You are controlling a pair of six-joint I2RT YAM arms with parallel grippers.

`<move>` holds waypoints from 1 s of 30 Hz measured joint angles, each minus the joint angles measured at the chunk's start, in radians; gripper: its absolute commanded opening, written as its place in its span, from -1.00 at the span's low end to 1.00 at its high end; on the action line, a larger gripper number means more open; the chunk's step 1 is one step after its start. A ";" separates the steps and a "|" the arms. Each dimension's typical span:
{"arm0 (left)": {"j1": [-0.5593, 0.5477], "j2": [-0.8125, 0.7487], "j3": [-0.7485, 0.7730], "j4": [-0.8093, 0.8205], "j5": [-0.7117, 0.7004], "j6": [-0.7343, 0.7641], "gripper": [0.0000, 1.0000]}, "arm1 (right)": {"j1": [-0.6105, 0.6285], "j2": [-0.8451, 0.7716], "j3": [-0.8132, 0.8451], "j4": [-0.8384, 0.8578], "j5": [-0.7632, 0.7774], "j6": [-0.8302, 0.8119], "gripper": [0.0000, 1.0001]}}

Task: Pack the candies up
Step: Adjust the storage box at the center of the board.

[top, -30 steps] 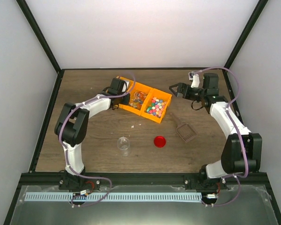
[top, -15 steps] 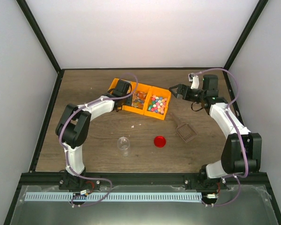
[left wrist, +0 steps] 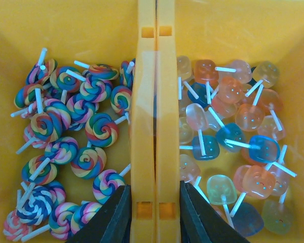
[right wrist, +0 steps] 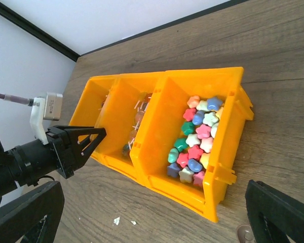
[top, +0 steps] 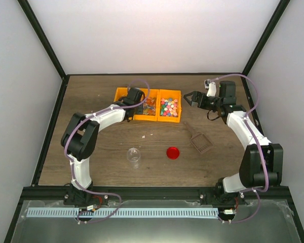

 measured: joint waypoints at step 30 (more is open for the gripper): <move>-0.008 -0.001 0.076 -0.024 -0.051 0.018 0.04 | 0.034 0.008 0.004 -0.094 0.158 0.034 0.78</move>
